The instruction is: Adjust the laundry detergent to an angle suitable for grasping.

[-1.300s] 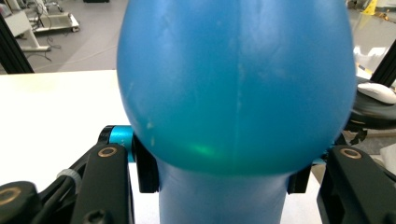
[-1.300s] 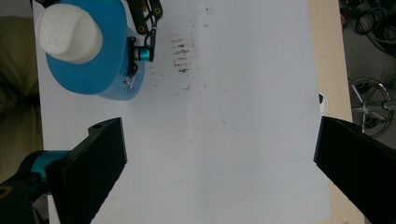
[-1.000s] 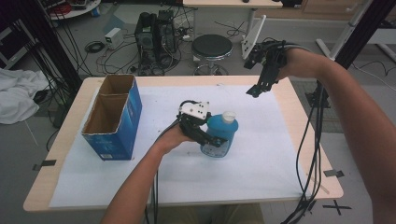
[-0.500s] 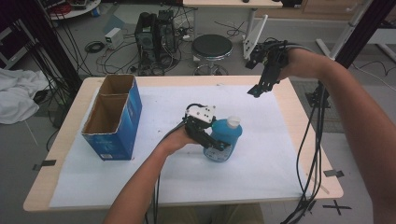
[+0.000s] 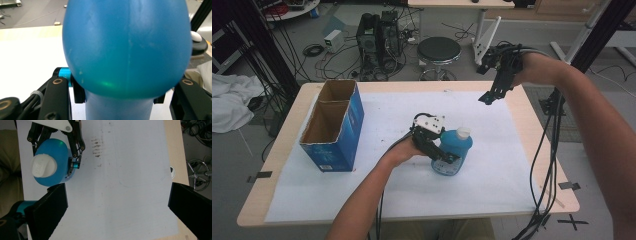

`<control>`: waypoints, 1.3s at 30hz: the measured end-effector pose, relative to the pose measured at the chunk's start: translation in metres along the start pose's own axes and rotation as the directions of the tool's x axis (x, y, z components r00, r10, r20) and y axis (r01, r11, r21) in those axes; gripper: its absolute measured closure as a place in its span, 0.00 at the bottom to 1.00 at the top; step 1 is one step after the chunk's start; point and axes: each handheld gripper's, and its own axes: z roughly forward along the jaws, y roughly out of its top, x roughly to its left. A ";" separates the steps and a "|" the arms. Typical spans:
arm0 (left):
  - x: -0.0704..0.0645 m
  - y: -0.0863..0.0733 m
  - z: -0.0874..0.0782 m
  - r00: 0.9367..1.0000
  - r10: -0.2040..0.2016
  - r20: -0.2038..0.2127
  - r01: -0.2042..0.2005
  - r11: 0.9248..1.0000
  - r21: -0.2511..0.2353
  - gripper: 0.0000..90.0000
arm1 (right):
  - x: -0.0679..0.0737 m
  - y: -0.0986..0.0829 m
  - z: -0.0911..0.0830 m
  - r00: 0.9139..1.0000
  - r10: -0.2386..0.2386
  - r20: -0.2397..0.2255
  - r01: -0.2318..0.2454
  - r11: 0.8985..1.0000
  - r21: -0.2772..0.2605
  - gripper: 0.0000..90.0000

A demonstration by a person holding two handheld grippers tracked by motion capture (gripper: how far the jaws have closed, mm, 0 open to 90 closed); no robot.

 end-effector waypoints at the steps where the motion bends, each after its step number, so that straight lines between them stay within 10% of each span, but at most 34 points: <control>1: -0.001 -0.001 0.000 1.000 -0.013 -0.005 0.013 1.000 -0.009 0.49 | 0.000 0.000 0.000 1.000 0.000 -0.002 0.000 1.000 -0.001 0.02; 29: -0.010 -0.012 -0.010 0.999 0.004 -0.048 0.001 0.996 0.095 0.47 | 0.006 0.009 0.003 1.000 -0.012 0.001 0.012 1.000 -0.009 0.02; 39: -0.013 -0.015 -0.009 0.997 -0.051 -0.052 0.055 0.994 0.094 0.36 | 0.009 0.010 0.001 1.000 -0.012 0.006 0.012 1.000 -0.004 0.02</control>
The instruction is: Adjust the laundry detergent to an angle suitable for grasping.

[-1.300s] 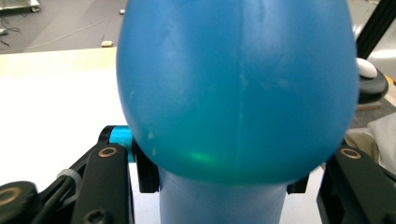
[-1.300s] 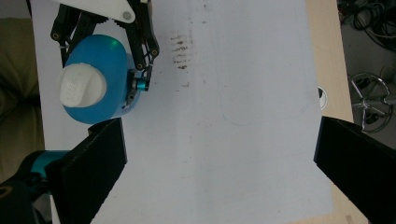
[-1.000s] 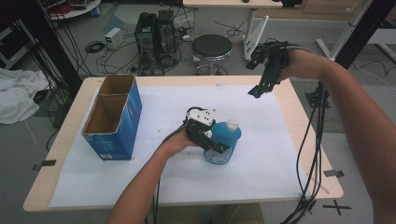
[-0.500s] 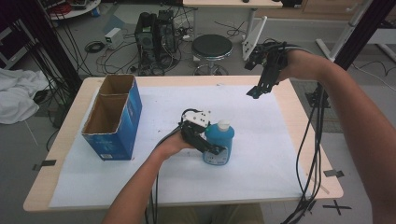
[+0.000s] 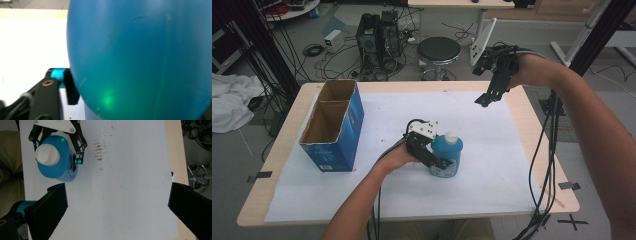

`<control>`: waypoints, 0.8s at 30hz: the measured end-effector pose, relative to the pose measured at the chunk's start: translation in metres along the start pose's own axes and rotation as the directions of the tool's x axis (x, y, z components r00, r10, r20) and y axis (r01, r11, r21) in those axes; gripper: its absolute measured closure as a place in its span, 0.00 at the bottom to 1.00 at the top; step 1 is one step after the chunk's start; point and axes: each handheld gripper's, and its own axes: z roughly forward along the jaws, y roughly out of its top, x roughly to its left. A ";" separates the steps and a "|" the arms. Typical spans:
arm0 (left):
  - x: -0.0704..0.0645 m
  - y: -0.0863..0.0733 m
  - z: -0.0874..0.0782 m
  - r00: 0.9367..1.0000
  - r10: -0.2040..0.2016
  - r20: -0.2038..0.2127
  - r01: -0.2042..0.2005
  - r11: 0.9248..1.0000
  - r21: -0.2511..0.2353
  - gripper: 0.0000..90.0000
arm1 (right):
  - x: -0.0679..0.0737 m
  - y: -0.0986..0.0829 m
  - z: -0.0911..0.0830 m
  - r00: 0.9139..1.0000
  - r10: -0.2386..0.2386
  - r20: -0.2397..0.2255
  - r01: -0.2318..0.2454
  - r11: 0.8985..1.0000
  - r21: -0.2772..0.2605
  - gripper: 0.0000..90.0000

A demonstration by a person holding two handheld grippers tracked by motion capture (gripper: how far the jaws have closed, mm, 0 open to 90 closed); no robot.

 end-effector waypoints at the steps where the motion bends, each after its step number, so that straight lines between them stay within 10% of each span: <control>1: 0.000 0.000 -0.001 1.000 0.000 -0.003 0.000 1.000 0.001 0.35 | 0.000 0.000 0.000 1.000 0.002 0.000 -0.002 1.000 0.002 0.02; 24: -0.006 0.000 -0.023 0.998 -0.064 -0.024 0.063 0.997 -0.045 0.28 | 0.002 -0.003 -0.005 1.000 -0.006 0.011 0.006 1.000 -0.015 0.02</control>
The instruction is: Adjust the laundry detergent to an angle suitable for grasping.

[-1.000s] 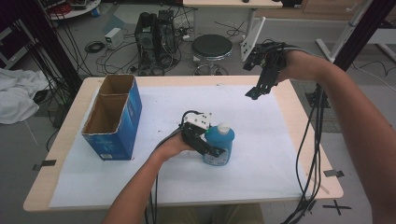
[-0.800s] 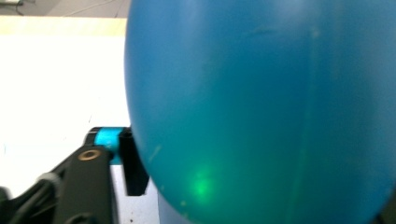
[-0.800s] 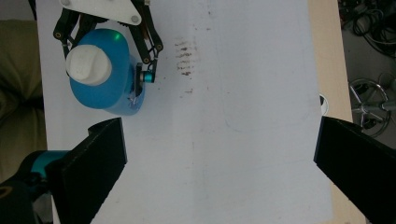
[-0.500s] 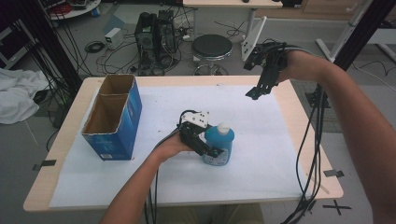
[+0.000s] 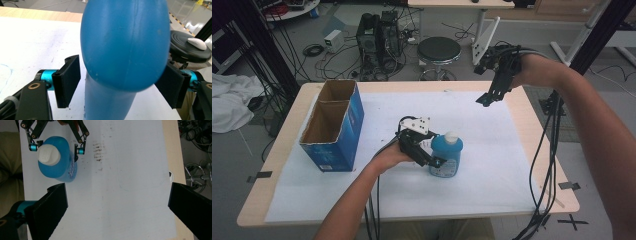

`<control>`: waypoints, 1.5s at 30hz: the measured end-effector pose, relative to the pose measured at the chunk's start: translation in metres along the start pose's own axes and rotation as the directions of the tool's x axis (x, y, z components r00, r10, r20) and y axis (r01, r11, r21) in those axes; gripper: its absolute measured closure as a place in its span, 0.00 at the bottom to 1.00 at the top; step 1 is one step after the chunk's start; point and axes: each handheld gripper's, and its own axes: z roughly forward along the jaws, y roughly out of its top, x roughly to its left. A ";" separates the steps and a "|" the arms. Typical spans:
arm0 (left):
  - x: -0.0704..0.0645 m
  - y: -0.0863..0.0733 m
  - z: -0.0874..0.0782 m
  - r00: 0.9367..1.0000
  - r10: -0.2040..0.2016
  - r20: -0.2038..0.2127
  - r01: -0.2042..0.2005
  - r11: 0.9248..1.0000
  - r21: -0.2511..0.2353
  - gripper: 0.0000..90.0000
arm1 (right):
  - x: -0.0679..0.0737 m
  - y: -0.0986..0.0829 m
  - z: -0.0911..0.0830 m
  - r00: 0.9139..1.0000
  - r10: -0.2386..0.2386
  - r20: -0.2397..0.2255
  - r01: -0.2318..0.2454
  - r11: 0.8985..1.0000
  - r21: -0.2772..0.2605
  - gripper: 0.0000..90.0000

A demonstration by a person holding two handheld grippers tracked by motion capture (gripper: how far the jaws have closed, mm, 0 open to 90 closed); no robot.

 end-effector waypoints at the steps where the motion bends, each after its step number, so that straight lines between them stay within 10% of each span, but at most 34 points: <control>1: 0.000 0.000 -0.002 1.000 0.003 -0.007 -0.003 1.000 -0.002 0.28 | 0.000 0.000 0.000 1.000 0.003 0.001 -0.003 1.000 0.001 0.02; 20: -0.021 0.002 -0.058 0.996 -0.045 -0.082 0.040 0.998 -0.056 0.28 | 0.001 -0.009 0.002 1.000 0.011 -0.001 -0.011 1.000 -0.008 0.02; 27: -0.026 0.008 -0.088 0.988 -0.046 -0.150 0.040 0.998 -0.045 0.28 | 0.000 -0.013 0.003 1.000 -0.004 -0.001 0.004 1.000 -0.022 0.02; 33: -0.023 0.011 -0.101 0.975 -0.131 -0.178 0.120 0.990 -0.071 0.28 | 0.000 -0.014 0.003 1.000 -0.002 -0.005 0.002 1.000 -0.017 0.02; 45: -0.018 0.015 -0.106 0.973 -0.081 -0.218 0.084 0.996 0.002 0.28 | -0.001 -0.017 0.007 1.000 0.005 -0.009 -0.005 1.000 -0.013 0.02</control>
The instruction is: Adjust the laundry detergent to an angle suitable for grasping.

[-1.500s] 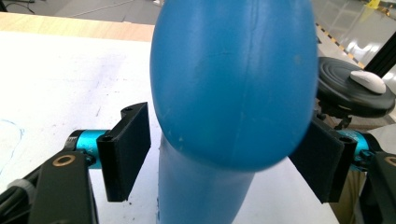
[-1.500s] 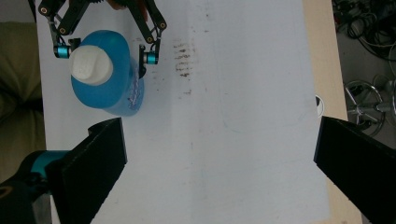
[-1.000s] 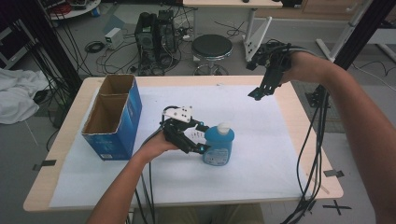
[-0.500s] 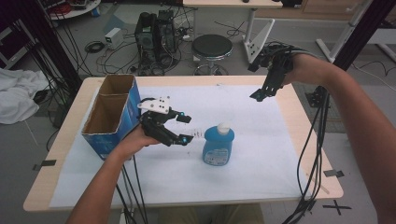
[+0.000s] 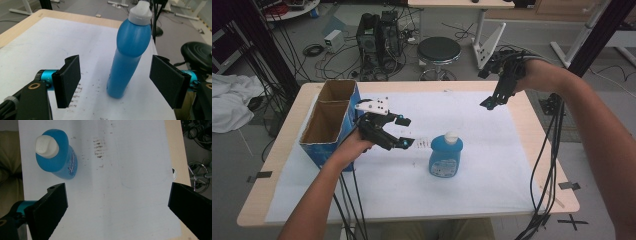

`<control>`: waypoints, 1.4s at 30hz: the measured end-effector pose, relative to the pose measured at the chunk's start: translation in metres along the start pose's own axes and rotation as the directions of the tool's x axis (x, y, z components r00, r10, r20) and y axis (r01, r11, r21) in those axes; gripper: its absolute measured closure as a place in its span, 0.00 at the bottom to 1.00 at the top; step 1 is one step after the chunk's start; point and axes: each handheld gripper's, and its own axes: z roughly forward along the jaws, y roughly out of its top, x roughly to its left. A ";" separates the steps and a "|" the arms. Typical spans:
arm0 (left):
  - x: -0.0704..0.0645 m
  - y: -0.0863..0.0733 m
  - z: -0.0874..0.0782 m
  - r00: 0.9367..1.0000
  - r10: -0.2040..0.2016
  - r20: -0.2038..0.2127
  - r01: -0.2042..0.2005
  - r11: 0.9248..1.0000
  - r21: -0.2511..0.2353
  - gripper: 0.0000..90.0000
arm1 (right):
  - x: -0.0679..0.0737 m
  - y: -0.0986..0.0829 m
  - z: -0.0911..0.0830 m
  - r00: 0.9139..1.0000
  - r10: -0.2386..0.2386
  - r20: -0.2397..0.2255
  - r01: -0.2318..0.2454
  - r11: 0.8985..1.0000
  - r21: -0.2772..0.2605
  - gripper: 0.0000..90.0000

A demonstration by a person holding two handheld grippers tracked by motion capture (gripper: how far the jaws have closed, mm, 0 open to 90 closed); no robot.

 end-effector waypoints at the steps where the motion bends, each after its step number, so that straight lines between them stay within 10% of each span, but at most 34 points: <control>1: 0.002 0.002 0.000 1.000 0.010 -0.001 -0.010 1.000 0.017 0.28 | 0.000 0.000 0.000 1.000 0.003 0.004 -0.003 1.000 -0.002 0.02; 3: 0.005 0.005 0.000 1.000 0.007 -0.014 -0.007 0.999 0.045 0.13 | 0.000 0.000 0.000 1.000 0.006 0.002 -0.006 1.000 -0.002 0.02; 12: 0.019 0.021 -0.009 0.988 -0.003 -0.155 0.024 0.991 0.132 0.13 | -0.001 -0.002 0.001 1.000 0.007 0.002 -0.007 1.000 0.001 0.02; 22: 0.036 0.061 -0.015 0.977 0.004 -0.214 0.059 0.956 0.287 0.13 | -0.002 -0.007 0.006 1.000 0.017 -0.004 -0.017 1.000 -0.003 0.02; 29: 0.051 0.087 -0.010 0.978 0.043 -0.206 0.055 0.892 0.448 0.13 | -0.005 -0.009 0.008 1.000 0.019 -0.010 -0.019 1.000 -0.005 0.02; 36: 0.064 0.100 -0.001 0.975 0.057 -0.214 0.058 0.865 0.498 0.13 | -0.008 -0.010 0.011 1.000 0.018 -0.016 -0.018 1.000 -0.003 0.02; 39: 0.070 0.103 0.000 0.977 0.091 -0.194 0.031 0.837 0.546 0.13 | -0.009 -0.011 0.012 1.000 0.023 -0.019 -0.023 1.000 -0.005 0.02; 40: 0.072 0.105 -0.001 0.977 0.107 -0.183 0.018 0.818 0.575 0.13 | -0.010 -0.011 0.013 0.999 0.024 -0.021 -0.024 1.000 -0.005 0.02; 42: 0.075 0.105 0.001 0.978 0.108 -0.179 0.015 0.817 0.576 0.13 | -0.011 -0.012 0.014 0.999 0.026 -0.022 -0.026 1.000 -0.005 0.02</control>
